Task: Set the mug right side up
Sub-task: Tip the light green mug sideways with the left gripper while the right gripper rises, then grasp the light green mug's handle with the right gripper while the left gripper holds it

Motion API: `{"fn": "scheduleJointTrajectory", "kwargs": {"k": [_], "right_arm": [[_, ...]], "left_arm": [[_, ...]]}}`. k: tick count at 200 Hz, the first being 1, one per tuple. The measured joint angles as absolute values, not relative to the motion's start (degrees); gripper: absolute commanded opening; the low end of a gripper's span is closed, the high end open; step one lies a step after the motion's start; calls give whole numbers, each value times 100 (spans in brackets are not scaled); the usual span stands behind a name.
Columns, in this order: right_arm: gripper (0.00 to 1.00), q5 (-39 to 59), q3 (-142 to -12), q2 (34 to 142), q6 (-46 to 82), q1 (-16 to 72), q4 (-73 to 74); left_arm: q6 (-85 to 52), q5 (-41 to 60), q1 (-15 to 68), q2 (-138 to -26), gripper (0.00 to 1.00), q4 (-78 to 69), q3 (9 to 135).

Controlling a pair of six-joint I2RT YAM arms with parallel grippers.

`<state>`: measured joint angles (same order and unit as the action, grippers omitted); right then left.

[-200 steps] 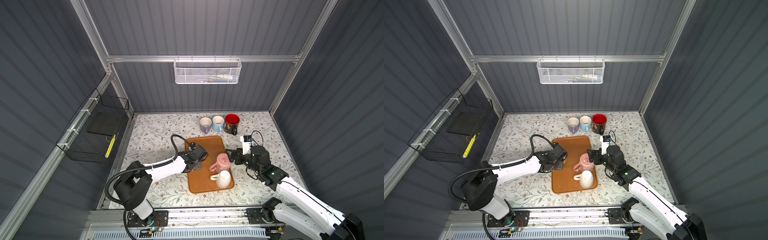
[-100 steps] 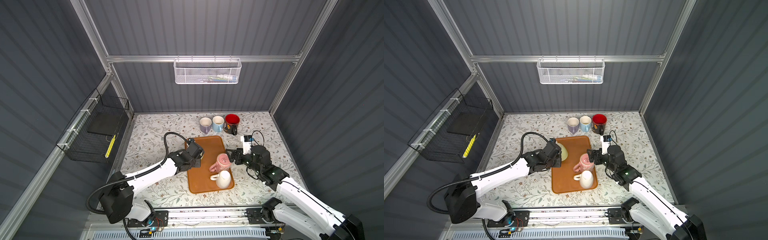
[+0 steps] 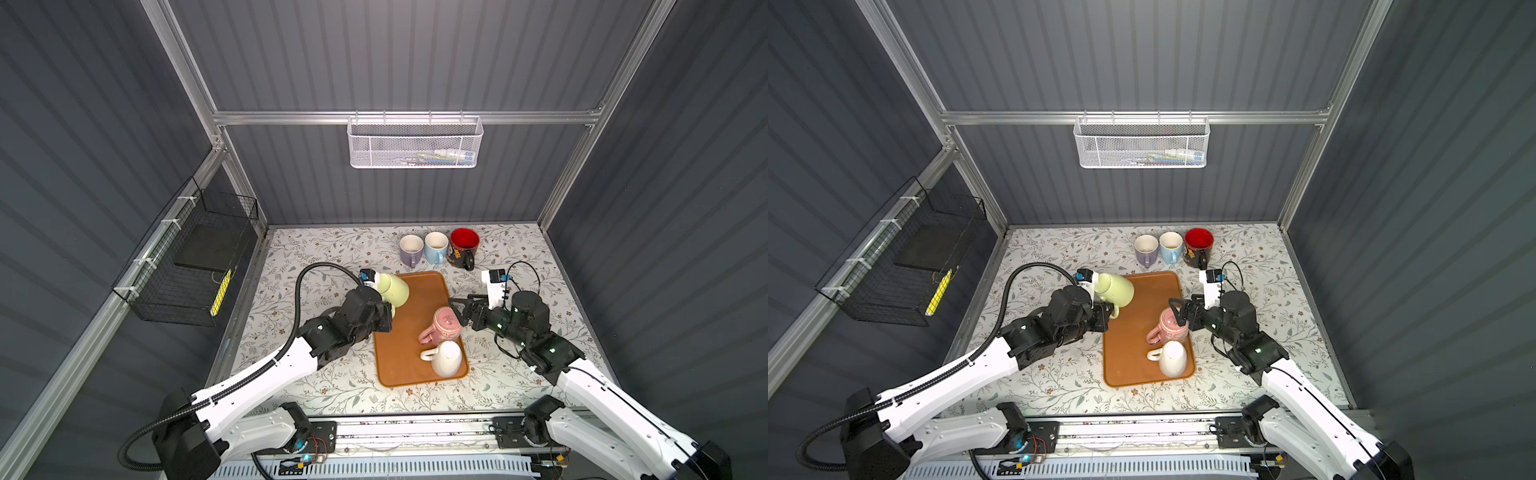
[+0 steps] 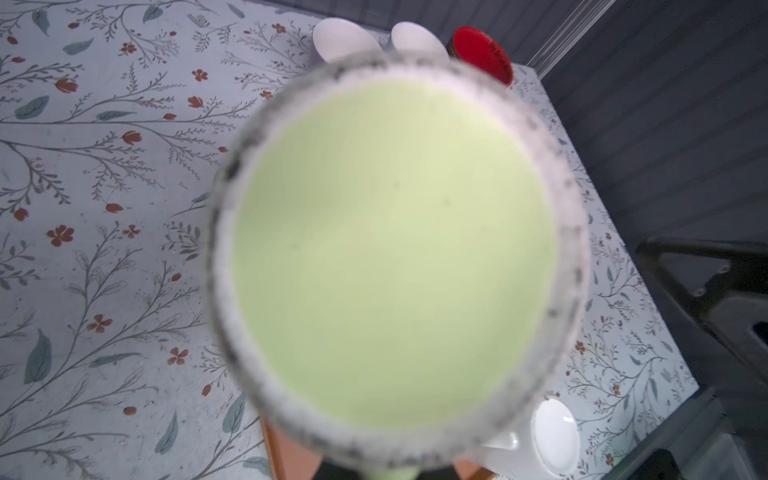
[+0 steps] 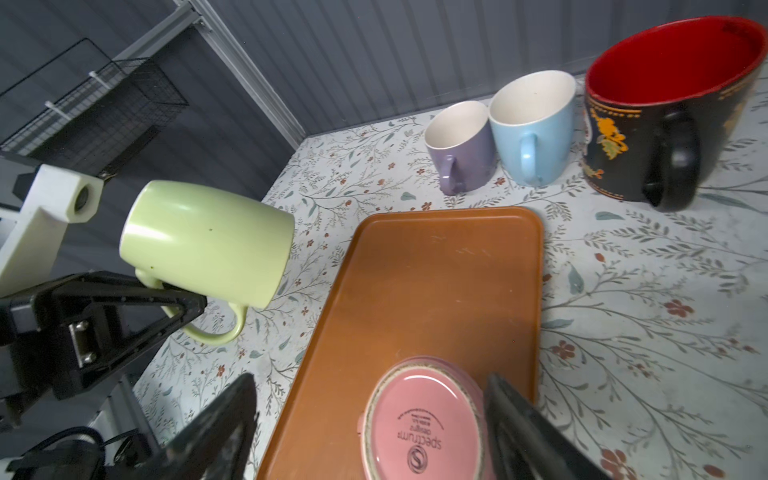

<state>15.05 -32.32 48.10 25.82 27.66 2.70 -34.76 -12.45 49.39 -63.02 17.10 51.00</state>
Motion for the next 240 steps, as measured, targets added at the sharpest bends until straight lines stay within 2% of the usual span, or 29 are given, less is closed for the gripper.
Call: {"fn": "scheduleJointTrajectory", "kwargs": {"k": [58, 129, 208, 240], "right_arm": [[85, 2670, -3103, 4987, 3020, 2766, 1260], [84, 3465, -2932, 5229, 3859, 2766, 2762], [66, 4066, -2952, 5826, 4790, 2766, 4427], [56, 4189, -3194, 6034, 4974, 2766, 4744]], "left_arm": [[-3354, -716, 4864, -6029, 0, 913, 5098], [-3315, 14, 4735, -6001, 0, -301, 5098], [-3743, 871, 4403, -6414, 0, -1621, 5137], [-4038, 1157, 4265, -6584, 0, -2115, 5137]]}}
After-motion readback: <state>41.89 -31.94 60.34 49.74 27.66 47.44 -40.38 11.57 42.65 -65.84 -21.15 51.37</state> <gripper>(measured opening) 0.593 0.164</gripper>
